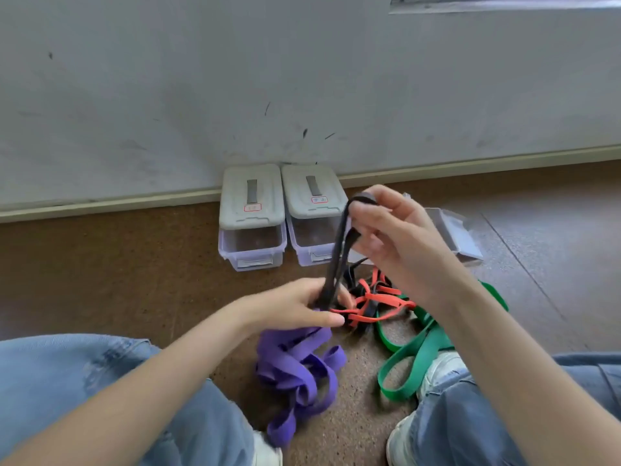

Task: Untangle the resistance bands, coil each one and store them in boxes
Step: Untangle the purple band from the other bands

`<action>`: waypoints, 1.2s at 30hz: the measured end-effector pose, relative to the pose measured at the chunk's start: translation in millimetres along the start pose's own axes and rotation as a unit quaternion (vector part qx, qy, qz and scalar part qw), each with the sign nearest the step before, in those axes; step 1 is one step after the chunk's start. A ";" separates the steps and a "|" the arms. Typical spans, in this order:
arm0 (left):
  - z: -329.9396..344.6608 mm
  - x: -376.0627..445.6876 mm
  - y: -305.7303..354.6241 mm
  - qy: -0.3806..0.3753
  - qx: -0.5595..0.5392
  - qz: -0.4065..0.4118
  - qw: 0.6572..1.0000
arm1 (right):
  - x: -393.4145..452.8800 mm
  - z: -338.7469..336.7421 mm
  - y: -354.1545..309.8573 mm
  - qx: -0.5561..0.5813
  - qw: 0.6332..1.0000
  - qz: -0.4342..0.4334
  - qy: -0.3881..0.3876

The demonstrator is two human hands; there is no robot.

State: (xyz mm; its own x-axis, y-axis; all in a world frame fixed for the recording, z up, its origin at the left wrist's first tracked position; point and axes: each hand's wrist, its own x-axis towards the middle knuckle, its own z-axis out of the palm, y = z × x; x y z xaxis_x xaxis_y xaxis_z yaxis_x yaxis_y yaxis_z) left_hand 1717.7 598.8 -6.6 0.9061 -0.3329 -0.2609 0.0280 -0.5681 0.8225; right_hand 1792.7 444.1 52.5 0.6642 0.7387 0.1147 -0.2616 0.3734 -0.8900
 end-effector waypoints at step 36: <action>-49.9 -13.5 33.9 0.136 -0.398 -0.031 0.907 | -4.6 4.6 22.5 -0.104 0.990 0.070 0.058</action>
State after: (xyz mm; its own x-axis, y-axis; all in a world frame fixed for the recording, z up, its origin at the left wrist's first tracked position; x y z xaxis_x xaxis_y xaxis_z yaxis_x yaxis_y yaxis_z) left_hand 1727.4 621.6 50.0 0.9599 -0.0589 -0.2742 0.2803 0.1791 0.9430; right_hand 1780.5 451.7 34.0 0.7102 0.7016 -0.0577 -0.2162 0.1393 -0.9664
